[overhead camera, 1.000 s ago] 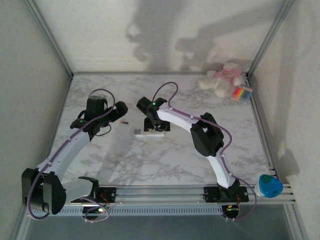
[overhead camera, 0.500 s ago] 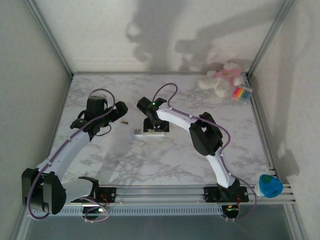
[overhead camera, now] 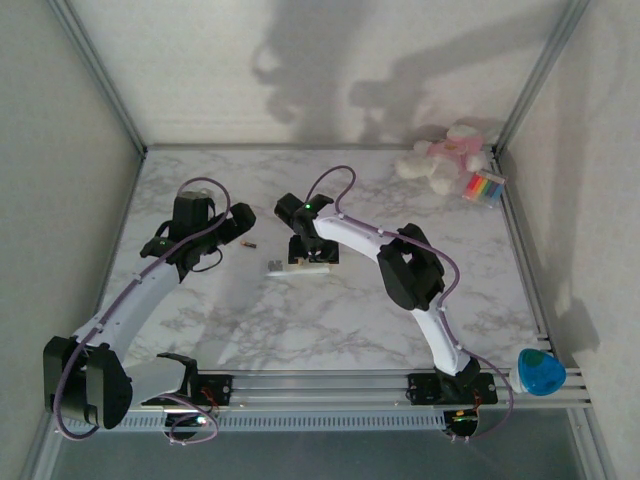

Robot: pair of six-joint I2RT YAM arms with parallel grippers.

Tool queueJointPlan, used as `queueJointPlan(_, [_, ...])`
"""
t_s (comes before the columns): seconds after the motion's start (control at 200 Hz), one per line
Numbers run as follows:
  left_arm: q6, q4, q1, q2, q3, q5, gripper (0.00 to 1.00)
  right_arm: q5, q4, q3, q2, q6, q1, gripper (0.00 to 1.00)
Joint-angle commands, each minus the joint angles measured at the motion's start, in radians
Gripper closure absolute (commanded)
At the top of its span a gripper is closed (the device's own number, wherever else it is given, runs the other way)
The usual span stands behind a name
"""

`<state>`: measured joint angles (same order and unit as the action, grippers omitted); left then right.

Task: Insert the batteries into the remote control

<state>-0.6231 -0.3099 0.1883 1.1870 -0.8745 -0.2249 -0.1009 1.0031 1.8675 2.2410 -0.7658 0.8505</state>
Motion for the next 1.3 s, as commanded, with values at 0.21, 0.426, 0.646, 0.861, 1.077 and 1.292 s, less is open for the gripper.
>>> queueJointPlan(0.21, [0.022,0.012,0.005,-0.012,0.005,-0.005,0.00,-0.019,0.054,0.051,0.016,0.039,-0.007,0.18])
queueJointPlan(0.426, [0.022,0.012,0.005,-0.010,0.006,-0.005,0.01,-0.029,0.056,0.043,0.009,0.074,-0.009,0.15])
queueJointPlan(0.646, [0.020,0.012,0.005,-0.012,0.008,-0.007,0.00,0.016,0.003,-0.014,0.002,0.075,-0.014,0.13])
queueJointPlan(0.861, [0.019,0.009,0.005,-0.010,0.007,-0.006,0.01,0.023,-0.004,-0.028,0.002,0.073,-0.013,0.14])
queueJointPlan(1.077, [0.019,0.012,0.006,-0.011,0.011,-0.008,0.00,0.020,-0.017,-0.045,0.006,0.078,-0.017,0.17])
queueJointPlan(1.292, [0.018,0.038,0.007,0.007,0.044,-0.056,0.00,0.000,-0.034,-0.061,0.008,0.086,-0.018,0.21])
